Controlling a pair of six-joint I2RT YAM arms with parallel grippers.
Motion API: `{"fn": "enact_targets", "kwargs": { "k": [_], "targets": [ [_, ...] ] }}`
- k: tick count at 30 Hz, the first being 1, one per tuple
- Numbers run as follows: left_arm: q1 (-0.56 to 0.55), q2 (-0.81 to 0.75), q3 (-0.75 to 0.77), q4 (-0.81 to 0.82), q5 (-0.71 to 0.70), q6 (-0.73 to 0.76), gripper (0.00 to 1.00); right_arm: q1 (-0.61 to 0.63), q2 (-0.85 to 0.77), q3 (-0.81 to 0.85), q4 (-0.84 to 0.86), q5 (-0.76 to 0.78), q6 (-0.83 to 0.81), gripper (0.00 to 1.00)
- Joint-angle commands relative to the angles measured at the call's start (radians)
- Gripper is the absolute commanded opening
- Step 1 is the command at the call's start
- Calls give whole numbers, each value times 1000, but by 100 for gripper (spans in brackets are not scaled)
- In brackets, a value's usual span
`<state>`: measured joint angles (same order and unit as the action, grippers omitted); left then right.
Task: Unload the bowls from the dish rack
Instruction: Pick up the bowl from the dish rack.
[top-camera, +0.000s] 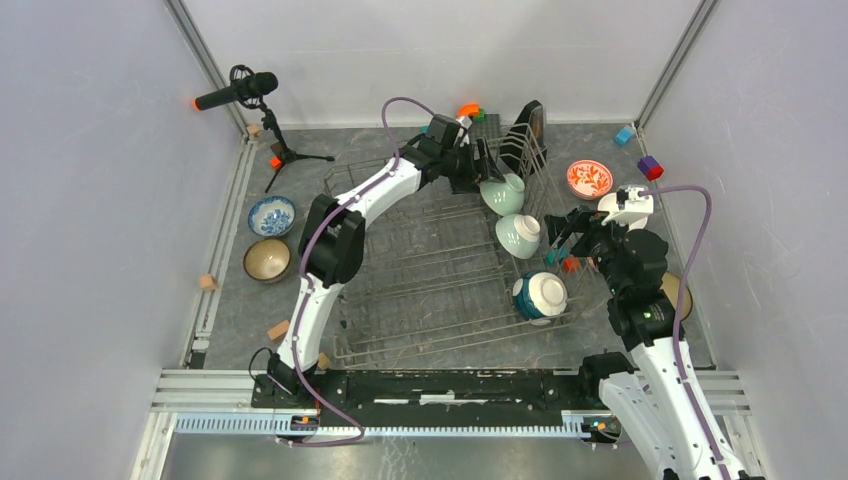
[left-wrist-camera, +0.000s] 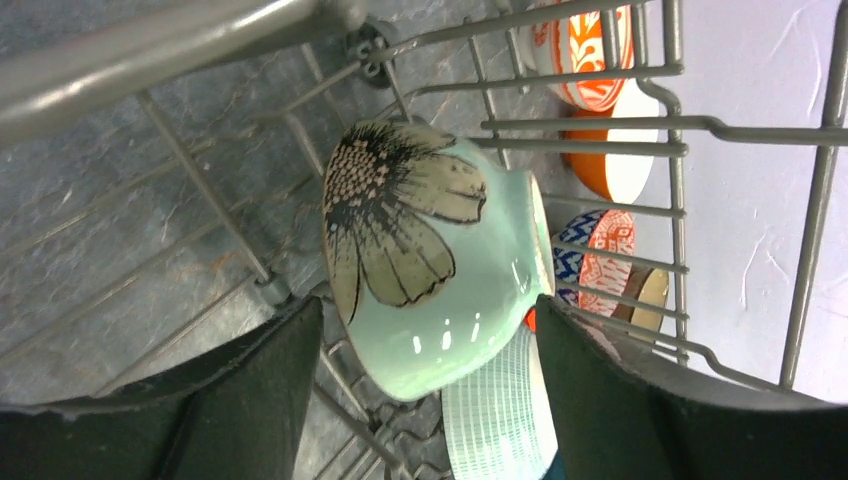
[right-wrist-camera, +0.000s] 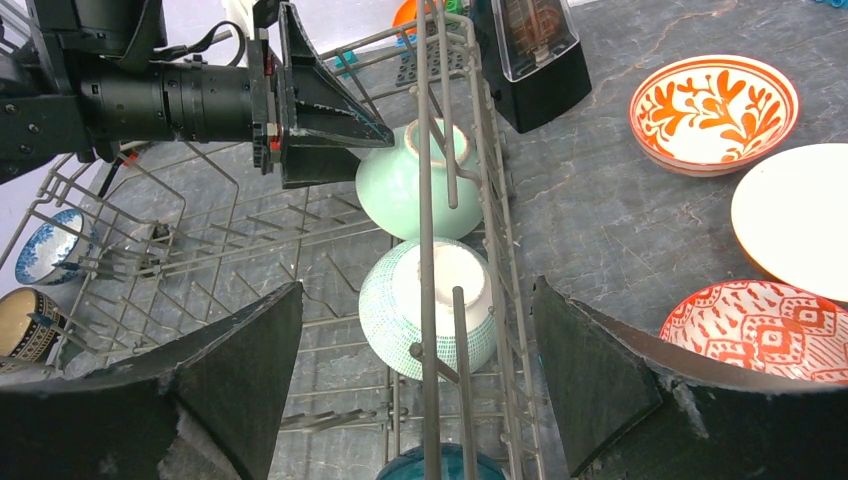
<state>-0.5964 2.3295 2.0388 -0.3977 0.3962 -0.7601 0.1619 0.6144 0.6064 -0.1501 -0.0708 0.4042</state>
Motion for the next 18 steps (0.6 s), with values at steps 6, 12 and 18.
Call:
{"fn": "enact_targets", "kwargs": {
  "k": [6, 12, 18],
  "targets": [
    [-8, 6, -112, 145, 226, -97, 76, 16, 48, -37, -73, -61, 23, 90],
    [-8, -19, -156, 239, 265, -135, 65, 15, 60, -42, -61, -67, 28, 90],
    [5, -45, -205, 327, 285, -189, 55, 15, 64, -50, -50, -74, 37, 90]
  ]
}}
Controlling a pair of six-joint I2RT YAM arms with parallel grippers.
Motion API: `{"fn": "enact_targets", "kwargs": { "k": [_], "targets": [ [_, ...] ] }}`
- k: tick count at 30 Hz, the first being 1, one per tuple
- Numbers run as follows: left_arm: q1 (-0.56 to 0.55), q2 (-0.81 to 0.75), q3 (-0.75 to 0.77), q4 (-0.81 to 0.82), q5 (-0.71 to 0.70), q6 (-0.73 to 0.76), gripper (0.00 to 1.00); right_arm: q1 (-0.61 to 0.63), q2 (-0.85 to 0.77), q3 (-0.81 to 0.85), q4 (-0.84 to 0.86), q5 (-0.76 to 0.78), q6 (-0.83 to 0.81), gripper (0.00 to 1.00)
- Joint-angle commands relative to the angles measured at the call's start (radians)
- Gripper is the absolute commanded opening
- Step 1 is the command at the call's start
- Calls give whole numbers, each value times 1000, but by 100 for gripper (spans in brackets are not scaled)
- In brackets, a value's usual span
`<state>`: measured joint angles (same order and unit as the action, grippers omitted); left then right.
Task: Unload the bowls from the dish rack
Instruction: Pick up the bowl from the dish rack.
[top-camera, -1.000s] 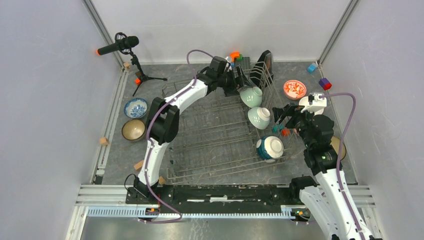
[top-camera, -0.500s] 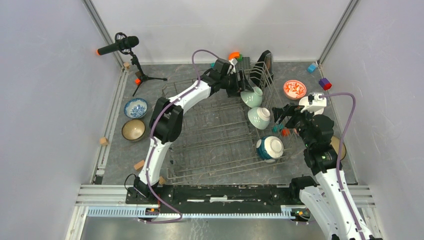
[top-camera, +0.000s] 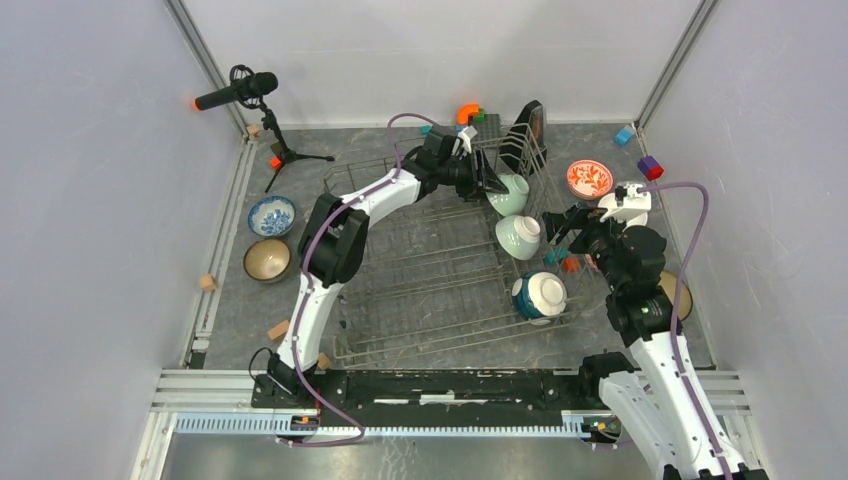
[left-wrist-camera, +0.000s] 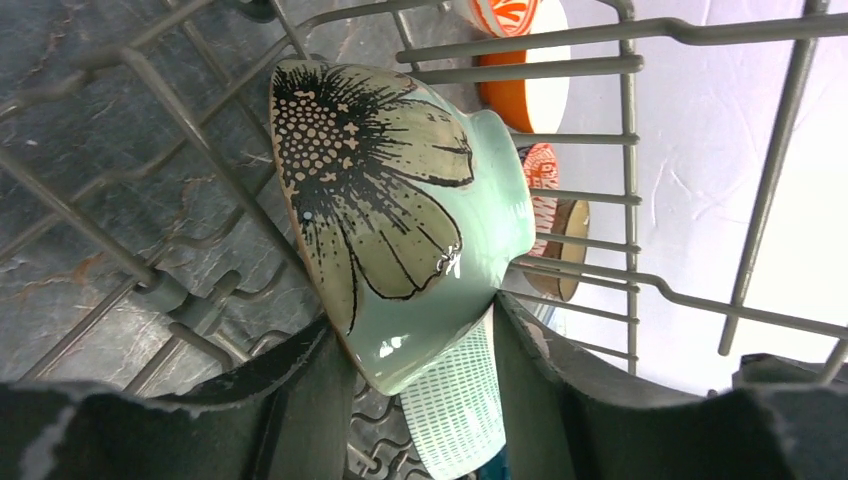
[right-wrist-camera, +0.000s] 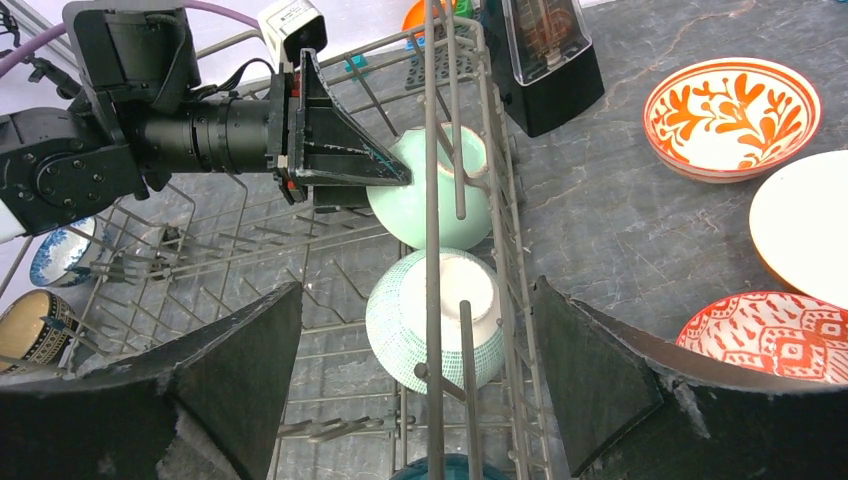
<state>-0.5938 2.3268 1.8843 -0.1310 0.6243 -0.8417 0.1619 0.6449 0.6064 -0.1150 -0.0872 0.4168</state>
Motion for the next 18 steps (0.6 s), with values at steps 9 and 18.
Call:
{"fn": "enact_targets", "kwargs": {
  "k": [9, 18],
  "targets": [
    [8, -61, -124, 256, 94, -207, 42, 15, 38, -63, -76, -60, 24, 90],
    [8, -35, -145, 416, 139, -295, 26, 15, 50, -74, -71, -68, 18, 90]
  ]
}}
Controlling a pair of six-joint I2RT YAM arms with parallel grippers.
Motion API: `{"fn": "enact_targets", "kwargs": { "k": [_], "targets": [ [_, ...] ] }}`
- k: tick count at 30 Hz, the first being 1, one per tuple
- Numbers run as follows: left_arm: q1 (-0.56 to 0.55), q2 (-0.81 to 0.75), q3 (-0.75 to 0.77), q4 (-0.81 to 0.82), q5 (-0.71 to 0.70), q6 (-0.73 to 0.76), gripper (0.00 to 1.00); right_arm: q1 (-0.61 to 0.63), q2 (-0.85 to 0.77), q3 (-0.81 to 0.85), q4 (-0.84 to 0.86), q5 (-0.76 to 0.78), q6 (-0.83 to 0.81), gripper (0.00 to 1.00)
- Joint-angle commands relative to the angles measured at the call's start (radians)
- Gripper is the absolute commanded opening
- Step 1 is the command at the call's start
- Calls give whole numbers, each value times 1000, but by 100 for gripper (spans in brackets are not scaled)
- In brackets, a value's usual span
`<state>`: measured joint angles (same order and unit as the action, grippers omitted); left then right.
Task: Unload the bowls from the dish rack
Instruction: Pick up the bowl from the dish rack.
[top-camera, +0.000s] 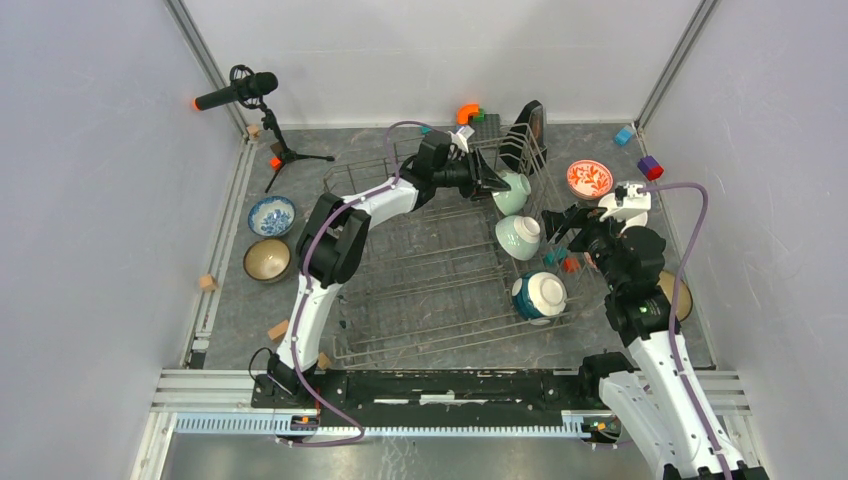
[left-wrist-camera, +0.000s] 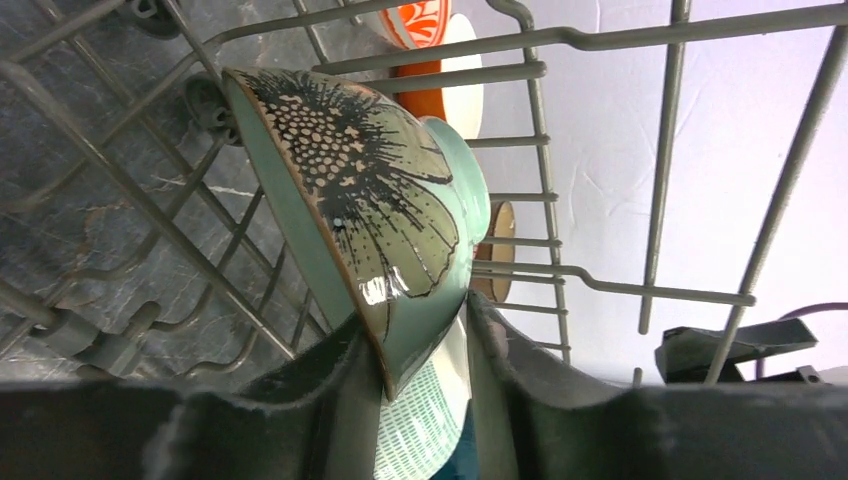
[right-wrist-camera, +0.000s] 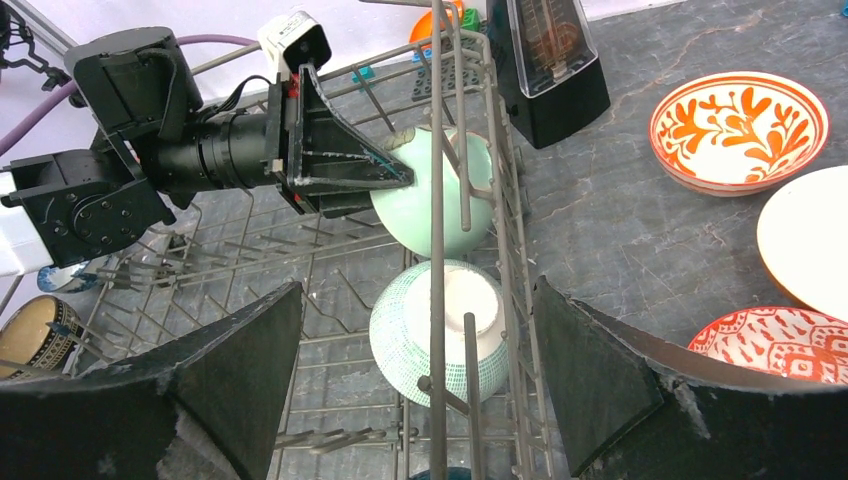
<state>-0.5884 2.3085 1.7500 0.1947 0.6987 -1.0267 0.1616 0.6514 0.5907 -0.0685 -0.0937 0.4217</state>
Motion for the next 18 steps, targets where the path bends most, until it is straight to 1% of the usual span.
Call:
{"fn": "enact_targets", "kwargs": {
  "k": [1, 5, 8, 13, 18],
  "targets": [
    [2, -14, -10, 102, 68, -118, 24, 16, 44, -59, -117, -62, 13, 90],
    [2, -8, -14, 160, 80, -146, 11, 15, 46, -58, -118, -61, 11, 90],
    [3, -10, -14, 189, 83, -162, 3, 16, 45, -54, -119, -61, 10, 90],
    [5, -35, -26, 258, 80, -191, 2, 16, 37, -41, -132, -51, 9, 90],
    [9, -101, -27, 333, 66, -217, 2, 16, 20, -5, -175, -6, -6, 94]
  ]
}}
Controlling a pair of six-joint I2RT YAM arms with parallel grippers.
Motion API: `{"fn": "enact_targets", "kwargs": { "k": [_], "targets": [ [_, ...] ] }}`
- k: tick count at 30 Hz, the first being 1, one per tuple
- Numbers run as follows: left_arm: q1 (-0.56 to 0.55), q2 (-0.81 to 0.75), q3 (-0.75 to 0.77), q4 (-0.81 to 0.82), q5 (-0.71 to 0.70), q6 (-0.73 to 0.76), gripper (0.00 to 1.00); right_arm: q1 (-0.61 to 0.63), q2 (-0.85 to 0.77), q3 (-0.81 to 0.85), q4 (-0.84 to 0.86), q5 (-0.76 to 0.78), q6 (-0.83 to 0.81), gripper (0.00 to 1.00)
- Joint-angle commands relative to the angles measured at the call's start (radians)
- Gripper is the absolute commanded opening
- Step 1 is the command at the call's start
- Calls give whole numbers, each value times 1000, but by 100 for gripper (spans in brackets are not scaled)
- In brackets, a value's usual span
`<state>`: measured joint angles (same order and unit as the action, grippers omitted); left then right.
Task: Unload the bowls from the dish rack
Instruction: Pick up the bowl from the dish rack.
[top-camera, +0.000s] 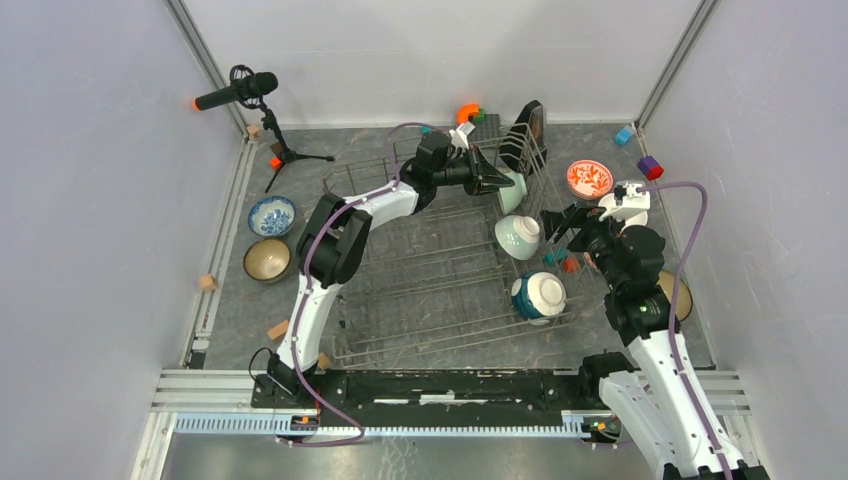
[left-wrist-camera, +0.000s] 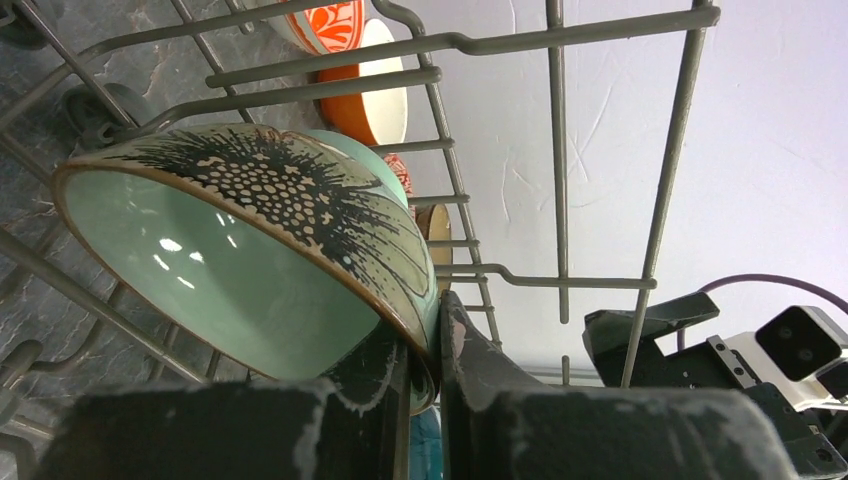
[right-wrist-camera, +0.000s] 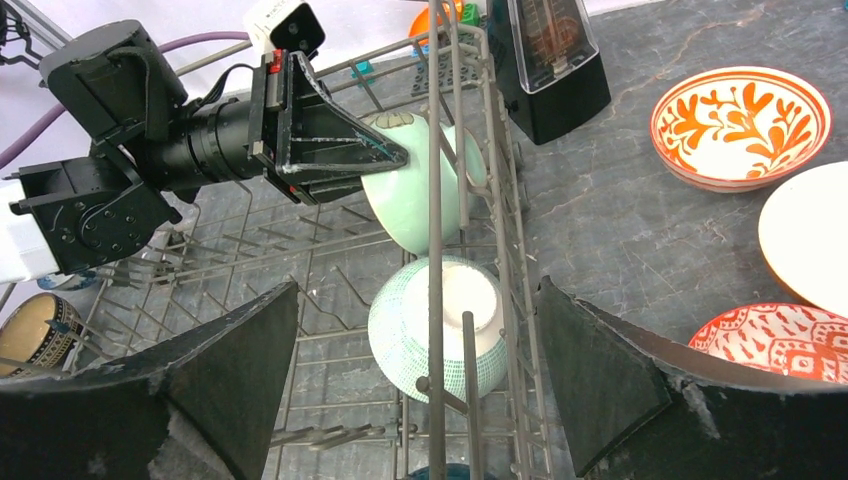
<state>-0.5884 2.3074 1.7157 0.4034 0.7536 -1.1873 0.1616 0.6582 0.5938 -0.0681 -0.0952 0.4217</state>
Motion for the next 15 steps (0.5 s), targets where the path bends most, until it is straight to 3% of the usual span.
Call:
{"fn": "enact_targets", "kwargs": {
  "k": [1, 15],
  "targets": [
    [10, -114, 12, 123, 7, -55, 2, 16, 10, 1, -185, 4, -8, 95],
    [22, -274, 23, 121, -5, -39, 2, 15, -40, 66, -262, 37, -16, 98]
  ]
}}
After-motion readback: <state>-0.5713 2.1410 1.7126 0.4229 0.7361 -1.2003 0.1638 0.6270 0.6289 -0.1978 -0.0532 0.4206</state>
